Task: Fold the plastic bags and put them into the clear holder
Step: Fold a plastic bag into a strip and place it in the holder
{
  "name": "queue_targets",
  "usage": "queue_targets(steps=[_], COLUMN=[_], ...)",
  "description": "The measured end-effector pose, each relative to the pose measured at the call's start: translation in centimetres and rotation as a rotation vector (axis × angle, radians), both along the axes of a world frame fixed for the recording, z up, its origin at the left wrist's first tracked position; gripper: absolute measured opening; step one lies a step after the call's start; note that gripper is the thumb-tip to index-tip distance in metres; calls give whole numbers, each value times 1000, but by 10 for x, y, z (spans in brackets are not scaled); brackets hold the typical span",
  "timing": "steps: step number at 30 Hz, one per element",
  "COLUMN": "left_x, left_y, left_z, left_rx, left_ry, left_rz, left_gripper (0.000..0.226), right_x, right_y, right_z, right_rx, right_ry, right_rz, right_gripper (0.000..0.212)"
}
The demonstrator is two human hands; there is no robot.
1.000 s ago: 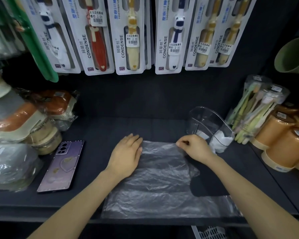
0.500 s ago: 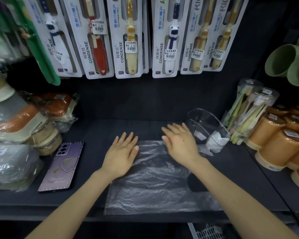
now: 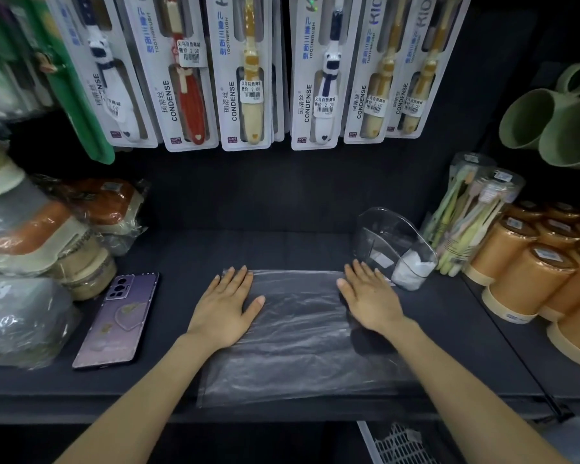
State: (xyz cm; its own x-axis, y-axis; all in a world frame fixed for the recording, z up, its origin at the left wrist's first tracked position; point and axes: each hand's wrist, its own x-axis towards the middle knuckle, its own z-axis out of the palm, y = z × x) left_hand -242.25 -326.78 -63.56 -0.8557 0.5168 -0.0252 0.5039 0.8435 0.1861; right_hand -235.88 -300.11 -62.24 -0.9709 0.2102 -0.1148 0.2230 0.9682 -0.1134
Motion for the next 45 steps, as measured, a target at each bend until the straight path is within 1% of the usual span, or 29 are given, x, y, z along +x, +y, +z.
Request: queue_targets(steps=[2,4,5,6,7,8,10,11,13,15,19,20,22,23,24,26,27,28,29,31,32,33,34,36,37,38,40,42,45], left_x=[-2,-3,-2,1,6,13,38,50,64,68,66,66,65,65,64,65,67,69,73,83,89,96,104,118,122,125,132,134,137], left_y=[0,-5,-9,-13,-16,-17,-17,-18,-21,-23,-21,-21,-22,-23,-25,-31,-35,-39,-43,-51,-56,-60,-64,-71,-75,-77,-80,-81,-77], left_z=[4,15,19,23,25,25,20,17,6,2,0,0,3,5,7,12,15,20,23,24,24,24,25,25,24,24,25,26,31], left_rx=[65,272,388,437,402,323,185,111,51,34,-40,-57,-58,-22,59,399,585,718,764,739,735,754,789,873,910,938,1019,1107,1157], left_ry=[-81,-219,-241,-210,-142,-61,64,79,44,23,24,10,-33,-71,-120,-244,-304,-339,-330,-274,-265,-274,-293,-349,-378,-403,-450,-510,-493], left_rz=[10,61,86,87,64,23,-58,-76,-69,-52,-40,-41,-35,-24,-18,46,94,129,134,84,50,20,2,-4,-2,2,3,24,63], left_gripper=[93,67,61,58,59,68,97,103,104,104,91,90,86,79,70,61,56,49,40,26,24,28,35,53,64,75,86,83,60], right_x=[2,7,12,18,25,32,42,46,53,59,78,84,94,100,106,117,120,123,125,130,133,138,142,152,156,159,161,154,131], right_y=[-2,-20,-34,-50,-68,-85,-116,-127,-134,-120,-65,-56,-53,-57,-63,-74,-78,-80,-80,-83,-85,-87,-88,-89,-91,-93,-91,-87,-83], right_z=[7,17,22,26,28,27,19,12,0,-7,-8,-6,1,5,7,5,1,-3,-6,-8,-8,-8,-7,-2,6,17,36,57,80], right_rx=[-58,-57,-49,-46,-49,-52,-47,-42,-30,-18,48,58,8,-47,-92,-78,-20,40,80,79,56,34,-4,-94,-157,-231,-394,-527,-589], right_ry=[42,136,170,204,231,245,228,207,145,117,126,151,266,327,352,359,373,401,438,539,598,639,653,624,580,517,306,163,113], right_rz=[-8,22,45,80,130,182,269,303,329,296,154,149,198,248,317,465,530,575,600,612,620,633,635,593,544,484,339,286,278], right_gripper=[58,60,65,74,83,89,89,89,92,99,117,118,104,94,86,75,70,63,54,37,25,12,7,24,28,31,27,19,7])
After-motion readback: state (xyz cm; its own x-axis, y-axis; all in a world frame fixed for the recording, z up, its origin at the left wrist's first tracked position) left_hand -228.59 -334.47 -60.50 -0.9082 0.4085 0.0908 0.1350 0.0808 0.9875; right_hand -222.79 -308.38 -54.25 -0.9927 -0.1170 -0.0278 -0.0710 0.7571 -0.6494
